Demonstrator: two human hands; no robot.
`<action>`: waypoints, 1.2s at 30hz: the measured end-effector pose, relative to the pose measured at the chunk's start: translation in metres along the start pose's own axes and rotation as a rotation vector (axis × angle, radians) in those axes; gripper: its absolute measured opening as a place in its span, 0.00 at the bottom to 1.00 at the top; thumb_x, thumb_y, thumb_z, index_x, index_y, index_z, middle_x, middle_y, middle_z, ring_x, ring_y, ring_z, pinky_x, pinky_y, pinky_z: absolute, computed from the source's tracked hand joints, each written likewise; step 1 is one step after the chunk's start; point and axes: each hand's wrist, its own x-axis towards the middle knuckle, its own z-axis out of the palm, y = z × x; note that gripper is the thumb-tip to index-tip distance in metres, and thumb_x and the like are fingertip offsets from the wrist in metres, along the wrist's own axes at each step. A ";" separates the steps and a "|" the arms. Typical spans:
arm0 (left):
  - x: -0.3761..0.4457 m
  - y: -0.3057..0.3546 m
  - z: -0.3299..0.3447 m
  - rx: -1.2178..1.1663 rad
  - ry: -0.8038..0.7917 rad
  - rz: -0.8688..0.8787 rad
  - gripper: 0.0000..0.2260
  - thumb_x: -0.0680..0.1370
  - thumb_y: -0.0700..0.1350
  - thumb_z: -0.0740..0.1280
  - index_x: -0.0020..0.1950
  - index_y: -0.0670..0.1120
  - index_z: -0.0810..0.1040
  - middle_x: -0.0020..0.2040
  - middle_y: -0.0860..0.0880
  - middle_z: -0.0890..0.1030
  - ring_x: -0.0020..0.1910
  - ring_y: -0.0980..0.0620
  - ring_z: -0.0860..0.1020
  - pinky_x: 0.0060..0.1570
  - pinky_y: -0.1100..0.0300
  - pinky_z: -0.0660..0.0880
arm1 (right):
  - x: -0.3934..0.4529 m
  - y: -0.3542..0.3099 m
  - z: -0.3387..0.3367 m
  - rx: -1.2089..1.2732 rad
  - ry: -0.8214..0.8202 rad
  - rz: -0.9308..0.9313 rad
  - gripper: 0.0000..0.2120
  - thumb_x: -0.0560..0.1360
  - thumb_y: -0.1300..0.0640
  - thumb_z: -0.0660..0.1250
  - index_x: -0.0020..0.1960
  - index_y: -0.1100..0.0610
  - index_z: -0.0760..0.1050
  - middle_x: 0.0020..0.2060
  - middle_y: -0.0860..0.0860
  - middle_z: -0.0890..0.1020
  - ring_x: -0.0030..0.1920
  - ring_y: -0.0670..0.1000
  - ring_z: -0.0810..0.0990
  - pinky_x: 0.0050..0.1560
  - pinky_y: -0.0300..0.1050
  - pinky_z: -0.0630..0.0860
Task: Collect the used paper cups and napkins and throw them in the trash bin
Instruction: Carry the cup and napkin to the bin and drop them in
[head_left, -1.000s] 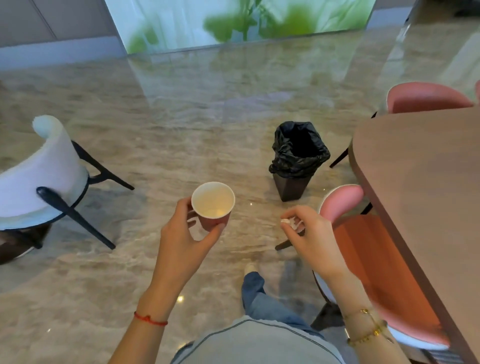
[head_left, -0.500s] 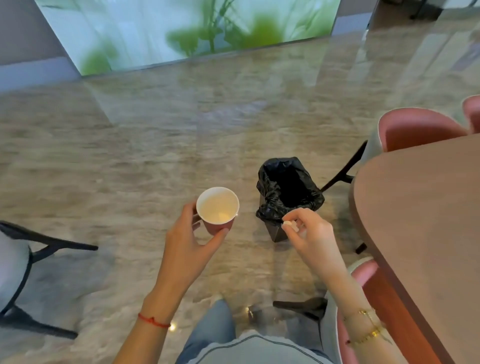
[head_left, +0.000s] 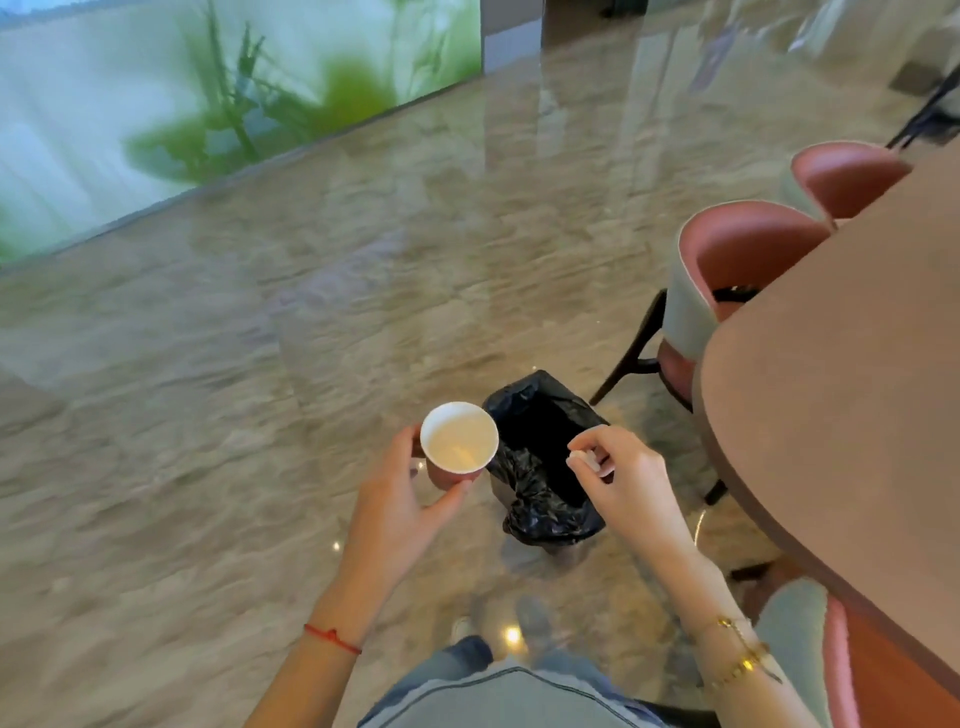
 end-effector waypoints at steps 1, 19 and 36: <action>0.020 -0.005 0.000 0.020 -0.038 0.031 0.29 0.67 0.59 0.74 0.64 0.63 0.64 0.55 0.67 0.71 0.53 0.60 0.75 0.50 0.64 0.73 | 0.012 -0.004 0.003 -0.004 0.036 0.011 0.04 0.75 0.57 0.68 0.49 0.51 0.76 0.43 0.43 0.78 0.45 0.44 0.78 0.45 0.48 0.79; 0.244 -0.055 0.121 0.008 -0.444 0.123 0.29 0.68 0.53 0.77 0.65 0.49 0.71 0.57 0.56 0.77 0.55 0.57 0.75 0.50 0.66 0.75 | 0.154 0.064 0.043 -0.094 0.130 0.363 0.02 0.77 0.57 0.65 0.48 0.53 0.76 0.43 0.45 0.77 0.44 0.45 0.74 0.45 0.39 0.72; 0.325 -0.121 0.227 0.136 -0.808 0.018 0.31 0.69 0.42 0.76 0.69 0.46 0.68 0.64 0.47 0.76 0.64 0.46 0.74 0.61 0.53 0.71 | 0.186 0.177 0.122 -0.130 -0.033 0.778 0.13 0.78 0.55 0.64 0.61 0.56 0.74 0.56 0.52 0.79 0.56 0.52 0.78 0.53 0.46 0.75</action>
